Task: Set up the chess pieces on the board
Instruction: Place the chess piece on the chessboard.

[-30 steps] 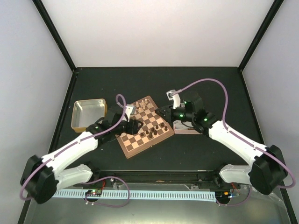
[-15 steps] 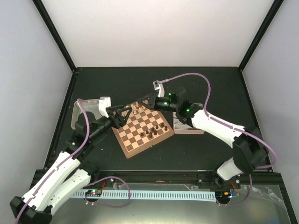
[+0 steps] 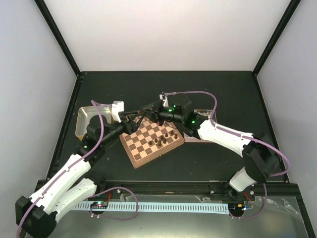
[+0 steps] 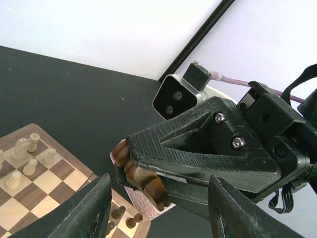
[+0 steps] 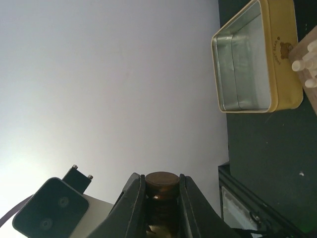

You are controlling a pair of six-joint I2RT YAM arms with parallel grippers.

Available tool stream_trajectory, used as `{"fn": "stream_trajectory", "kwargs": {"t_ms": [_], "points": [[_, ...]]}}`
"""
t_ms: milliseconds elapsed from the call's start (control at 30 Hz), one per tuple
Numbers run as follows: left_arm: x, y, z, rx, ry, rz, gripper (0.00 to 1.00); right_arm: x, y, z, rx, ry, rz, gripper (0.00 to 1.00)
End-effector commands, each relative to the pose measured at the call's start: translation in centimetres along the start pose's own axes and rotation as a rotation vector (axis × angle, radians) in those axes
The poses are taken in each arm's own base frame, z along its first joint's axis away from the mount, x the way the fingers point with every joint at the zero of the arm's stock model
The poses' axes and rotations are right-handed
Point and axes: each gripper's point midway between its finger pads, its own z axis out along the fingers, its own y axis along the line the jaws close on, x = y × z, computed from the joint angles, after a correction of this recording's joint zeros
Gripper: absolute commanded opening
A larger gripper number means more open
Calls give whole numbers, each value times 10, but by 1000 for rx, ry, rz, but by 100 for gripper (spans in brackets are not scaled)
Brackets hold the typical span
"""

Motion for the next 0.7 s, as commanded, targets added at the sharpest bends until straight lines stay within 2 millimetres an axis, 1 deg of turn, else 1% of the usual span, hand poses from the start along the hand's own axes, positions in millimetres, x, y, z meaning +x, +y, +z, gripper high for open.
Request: {"fn": "stream_trajectory", "kwargs": {"t_ms": [0,167,233,333,500,567,667], "points": [[-13,-11,1,44,-39,27,50,8,7,-1,-13,14,60,13],[-11,-10,3,38,-14,53,32,16,8,1,-9,43,74,13],[-10,-12,4,41,1,68,28,18,6,2,-5,52,84,13],[-6,-10,5,34,20,79,28,19,5,2,-7,55,97,13],[0,-6,9,34,45,101,33,22,8,2,-15,72,109,13],[3,-3,12,24,63,93,33,24,8,2,-16,84,125,13],[8,0,16,19,95,77,30,27,10,2,-19,98,130,13]]}}
